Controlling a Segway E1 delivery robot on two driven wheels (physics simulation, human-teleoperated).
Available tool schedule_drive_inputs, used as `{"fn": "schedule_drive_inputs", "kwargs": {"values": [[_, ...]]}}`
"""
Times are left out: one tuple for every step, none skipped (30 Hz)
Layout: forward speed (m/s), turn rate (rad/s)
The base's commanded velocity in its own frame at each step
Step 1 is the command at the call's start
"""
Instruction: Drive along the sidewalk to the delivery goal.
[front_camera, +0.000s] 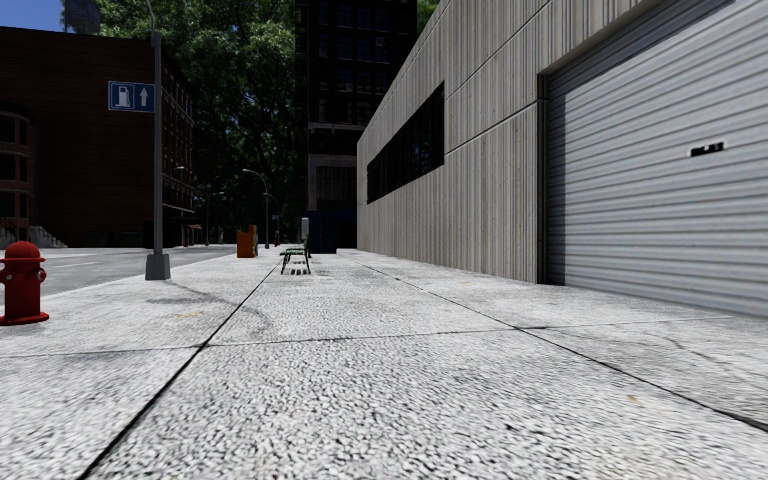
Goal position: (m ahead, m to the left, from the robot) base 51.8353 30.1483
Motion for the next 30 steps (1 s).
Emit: {"fn": "schedule_drive_inputs", "kwargs": {"values": [[0.0, 0.0], [0.0, 0.0], [0.0, 0.0], [0.0, 0.0], [0.0, 0.0], [0.0, 0.0], [0.0, 0.0], [0.0, 0.0], [0.0, 0.0], [0.0, 0.0], [0.0, 0.0], [0.0, 0.0], [0.0, 0.0], [0.0, 0.0], [0.0, 0.0], [0.0, 0.0], [0.0, 0.0], [0.0, 0.0], [0.0, 0.0], [0.0, 0.0], [0.0, 0.0], [0.0, 0.0], [0.0, 0.0], [0.0, 0.0], [0.0, 0.0], [0.0, 0.0], [0.0, 0.0], [0.0, 0.0], [0.0, 0.0], [0.0, 0.0]]}}
